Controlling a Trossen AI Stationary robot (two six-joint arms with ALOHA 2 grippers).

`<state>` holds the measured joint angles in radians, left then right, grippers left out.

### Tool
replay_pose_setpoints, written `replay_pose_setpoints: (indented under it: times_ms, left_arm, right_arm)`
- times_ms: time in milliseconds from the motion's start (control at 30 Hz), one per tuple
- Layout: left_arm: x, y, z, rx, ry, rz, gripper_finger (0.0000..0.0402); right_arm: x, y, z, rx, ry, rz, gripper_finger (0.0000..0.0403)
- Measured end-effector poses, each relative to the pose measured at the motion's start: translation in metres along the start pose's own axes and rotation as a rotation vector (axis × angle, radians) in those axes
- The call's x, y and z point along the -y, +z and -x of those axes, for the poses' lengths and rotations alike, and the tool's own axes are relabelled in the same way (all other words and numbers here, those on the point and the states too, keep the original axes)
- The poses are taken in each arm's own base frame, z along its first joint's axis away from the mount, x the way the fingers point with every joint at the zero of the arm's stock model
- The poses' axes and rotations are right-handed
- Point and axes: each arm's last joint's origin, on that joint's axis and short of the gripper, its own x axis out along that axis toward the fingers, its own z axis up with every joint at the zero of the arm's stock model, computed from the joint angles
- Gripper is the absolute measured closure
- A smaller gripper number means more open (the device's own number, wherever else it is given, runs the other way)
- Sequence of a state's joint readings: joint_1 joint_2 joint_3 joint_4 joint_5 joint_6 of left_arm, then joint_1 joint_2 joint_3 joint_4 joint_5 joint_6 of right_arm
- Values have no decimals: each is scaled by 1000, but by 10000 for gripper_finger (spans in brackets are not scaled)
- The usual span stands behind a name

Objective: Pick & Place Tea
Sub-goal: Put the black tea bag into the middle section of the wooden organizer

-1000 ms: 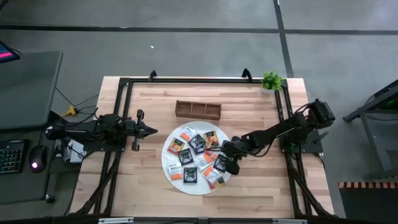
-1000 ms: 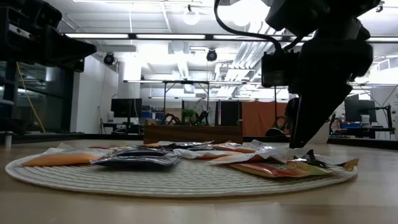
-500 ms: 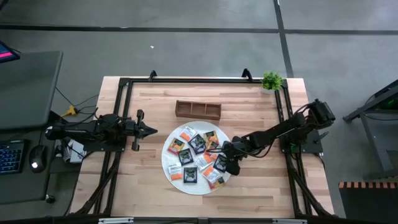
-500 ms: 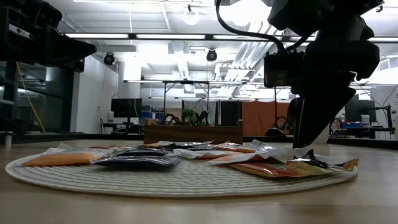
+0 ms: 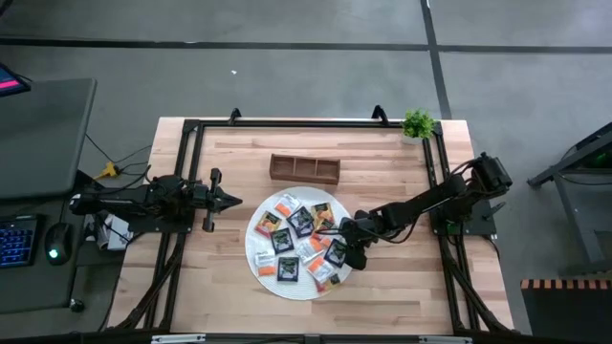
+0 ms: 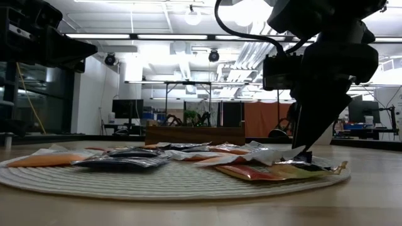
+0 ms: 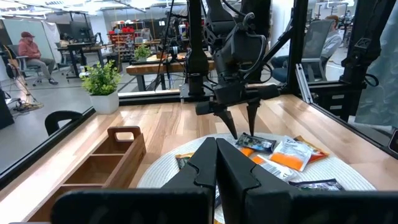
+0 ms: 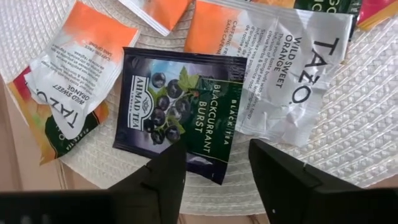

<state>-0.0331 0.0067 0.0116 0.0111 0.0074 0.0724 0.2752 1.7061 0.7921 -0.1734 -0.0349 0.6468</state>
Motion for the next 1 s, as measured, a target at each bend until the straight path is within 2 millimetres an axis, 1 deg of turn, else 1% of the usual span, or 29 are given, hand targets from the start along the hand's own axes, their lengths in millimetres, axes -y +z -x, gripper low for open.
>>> replay_pose_setpoints:
  times_ms: [233,400,533,733,1000]
  left_arm:
    - [0,0,0,0,0,0,402]
    - [0,0,0,0,0,0,402]
    - [0,0,0,1,-1,0,402]
    - [0,0,0,0,0,0,402]
    - [0,0,0,0,0,0,402]
  right_arm:
    - [1,0,0,5,-21,0,264]
    - [2,-1,-1,15,-40,0,294]
    - [2,-1,-1,17,-45,0,328]
    - [3,-1,-1,15,-47,-1,395]
    - [2,0,2,28,-42,-8,400]
